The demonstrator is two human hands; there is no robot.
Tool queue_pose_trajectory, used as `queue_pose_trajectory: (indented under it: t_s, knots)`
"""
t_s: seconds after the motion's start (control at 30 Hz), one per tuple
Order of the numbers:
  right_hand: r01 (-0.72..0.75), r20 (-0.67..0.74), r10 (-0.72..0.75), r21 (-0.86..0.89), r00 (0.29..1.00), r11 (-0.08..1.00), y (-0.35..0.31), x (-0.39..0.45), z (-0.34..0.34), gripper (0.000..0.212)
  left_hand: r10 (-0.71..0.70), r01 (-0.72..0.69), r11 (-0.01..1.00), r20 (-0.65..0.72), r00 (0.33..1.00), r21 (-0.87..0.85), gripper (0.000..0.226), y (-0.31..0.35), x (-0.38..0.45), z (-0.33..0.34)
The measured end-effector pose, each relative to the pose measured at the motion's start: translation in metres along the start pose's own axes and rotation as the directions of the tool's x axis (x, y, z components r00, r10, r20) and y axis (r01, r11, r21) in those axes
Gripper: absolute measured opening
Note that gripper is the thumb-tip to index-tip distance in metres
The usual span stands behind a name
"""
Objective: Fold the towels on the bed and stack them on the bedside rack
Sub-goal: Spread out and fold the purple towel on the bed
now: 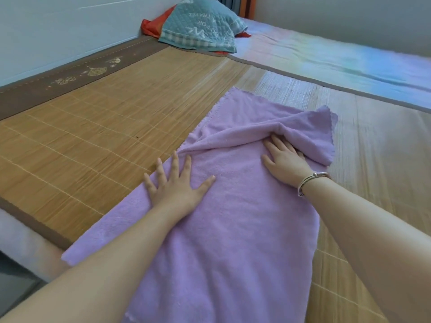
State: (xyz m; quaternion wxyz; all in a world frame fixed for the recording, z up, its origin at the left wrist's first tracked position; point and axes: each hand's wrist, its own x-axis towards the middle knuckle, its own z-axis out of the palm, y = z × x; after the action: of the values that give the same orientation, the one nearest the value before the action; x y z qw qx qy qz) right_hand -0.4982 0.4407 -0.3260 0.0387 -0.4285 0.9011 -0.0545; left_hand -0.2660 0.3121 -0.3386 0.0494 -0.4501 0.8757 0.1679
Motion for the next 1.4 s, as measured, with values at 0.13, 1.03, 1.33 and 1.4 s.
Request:
queue_pose_trajectory:
  t_s: [0.13, 1.03, 1.33, 1.4]
  knots:
    - [0.076, 0.037, -0.078, 0.052, 0.996, 0.996, 0.029, 0.012, 0.004, 0.058, 0.049, -0.046, 0.996, -0.032, 0.998, 0.082, 0.097, 0.003, 0.019, -0.001]
    - [-0.380, 0.284, 0.428, -0.209, 0.858, 0.901, 0.084, -0.353, -0.058, 0.078, 0.395, -0.435, 0.881, 0.215, 0.893, 0.187, 0.074, 0.104, -0.196, 0.046]
    - [-0.410, -0.091, 0.402, -0.312, 0.911, 0.857, 0.061, -0.401, -0.051, 0.051, 0.415, -0.475, 0.862, 0.290, 0.862, 0.176, 0.060, 0.077, -0.209, 0.016]
    - [-0.404, -0.195, 0.357, -0.333, 0.914, 0.852, 0.077, -0.405, -0.048, 0.071, 0.431, -0.478, 0.867, 0.268, 0.861, 0.140, 0.058, 0.086, -0.210, 0.013]
